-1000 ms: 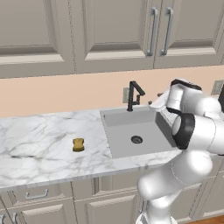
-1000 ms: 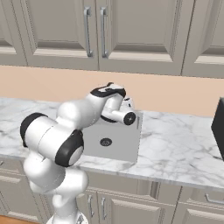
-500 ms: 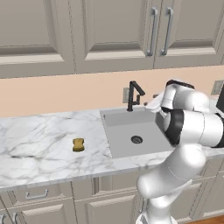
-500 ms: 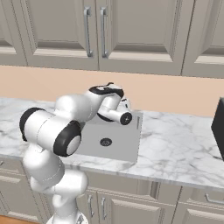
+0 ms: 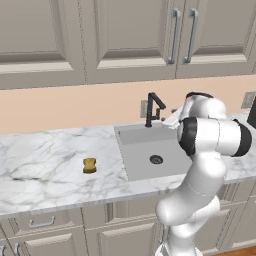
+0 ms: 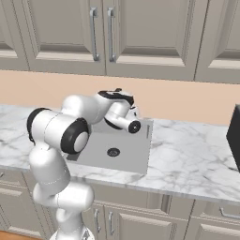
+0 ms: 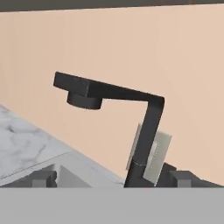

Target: Soak the sponge with water for a few seconds and then drop it inside the sink.

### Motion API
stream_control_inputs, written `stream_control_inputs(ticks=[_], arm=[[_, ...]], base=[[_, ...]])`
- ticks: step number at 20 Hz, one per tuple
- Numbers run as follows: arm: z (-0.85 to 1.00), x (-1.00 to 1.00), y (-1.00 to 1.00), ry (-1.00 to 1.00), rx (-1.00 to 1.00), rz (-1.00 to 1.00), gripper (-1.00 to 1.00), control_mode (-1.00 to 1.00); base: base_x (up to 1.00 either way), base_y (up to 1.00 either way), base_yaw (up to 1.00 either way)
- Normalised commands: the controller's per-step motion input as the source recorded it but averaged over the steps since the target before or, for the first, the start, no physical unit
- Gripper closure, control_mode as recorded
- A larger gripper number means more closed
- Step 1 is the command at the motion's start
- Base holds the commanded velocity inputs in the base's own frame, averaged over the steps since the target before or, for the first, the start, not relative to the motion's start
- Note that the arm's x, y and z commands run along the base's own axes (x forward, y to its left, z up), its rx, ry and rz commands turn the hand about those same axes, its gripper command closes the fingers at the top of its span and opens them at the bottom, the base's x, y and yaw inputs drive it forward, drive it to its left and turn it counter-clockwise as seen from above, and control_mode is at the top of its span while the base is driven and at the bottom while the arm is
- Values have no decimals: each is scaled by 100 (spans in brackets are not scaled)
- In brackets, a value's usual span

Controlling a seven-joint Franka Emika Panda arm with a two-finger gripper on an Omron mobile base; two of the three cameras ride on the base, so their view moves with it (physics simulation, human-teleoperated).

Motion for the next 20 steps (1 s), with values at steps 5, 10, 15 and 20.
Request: stream_control_inputs(ticks=[5, 10, 15, 20], arm=[[-22, 20, 0, 0, 0, 0, -100, -100], [-16, 24, 0, 0, 1, 0, -100, -100], [-2, 30, 0, 1, 1, -1, -100, -100], [0, 23, -6, 0, 0, -7, -100, -100]], base=[[0, 0, 0], [0, 0, 0], [0, 0, 0], [0, 0, 0]])
